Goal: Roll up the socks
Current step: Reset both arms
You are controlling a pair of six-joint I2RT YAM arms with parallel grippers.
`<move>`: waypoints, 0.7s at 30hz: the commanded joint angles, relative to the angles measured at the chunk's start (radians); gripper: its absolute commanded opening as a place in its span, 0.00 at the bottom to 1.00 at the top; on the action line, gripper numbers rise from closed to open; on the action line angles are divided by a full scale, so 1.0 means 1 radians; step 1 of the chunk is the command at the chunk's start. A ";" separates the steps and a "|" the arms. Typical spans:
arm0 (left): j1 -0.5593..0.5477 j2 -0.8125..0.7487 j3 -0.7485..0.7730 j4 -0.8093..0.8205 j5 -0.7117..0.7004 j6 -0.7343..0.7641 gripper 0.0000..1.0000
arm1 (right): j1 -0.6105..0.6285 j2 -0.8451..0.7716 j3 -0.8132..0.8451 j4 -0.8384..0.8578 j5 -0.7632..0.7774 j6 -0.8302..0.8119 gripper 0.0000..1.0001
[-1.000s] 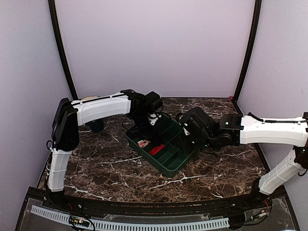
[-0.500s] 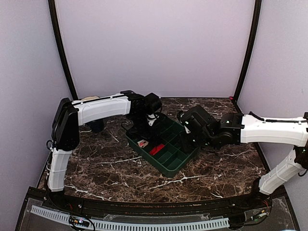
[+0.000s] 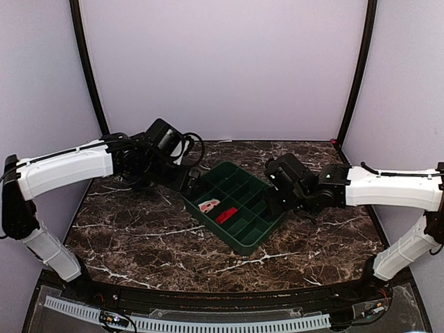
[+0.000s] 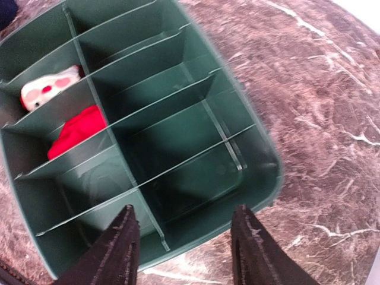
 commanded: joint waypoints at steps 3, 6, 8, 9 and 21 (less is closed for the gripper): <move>0.004 -0.264 -0.217 0.332 -0.110 0.104 0.99 | -0.064 -0.036 0.001 0.046 0.121 0.000 0.56; 0.007 -0.333 -0.263 0.359 -0.161 0.178 0.99 | -0.147 -0.054 -0.017 0.061 0.130 0.004 0.60; 0.020 -0.379 -0.306 0.379 -0.194 0.197 0.99 | -0.204 -0.067 -0.033 0.070 0.146 0.013 0.62; 0.029 -0.406 -0.331 0.393 -0.200 0.201 0.99 | -0.243 -0.075 -0.047 0.076 0.154 0.017 0.62; 0.074 -0.624 -0.544 0.428 -0.344 0.238 0.99 | -0.433 -0.176 -0.153 0.164 0.197 0.026 0.66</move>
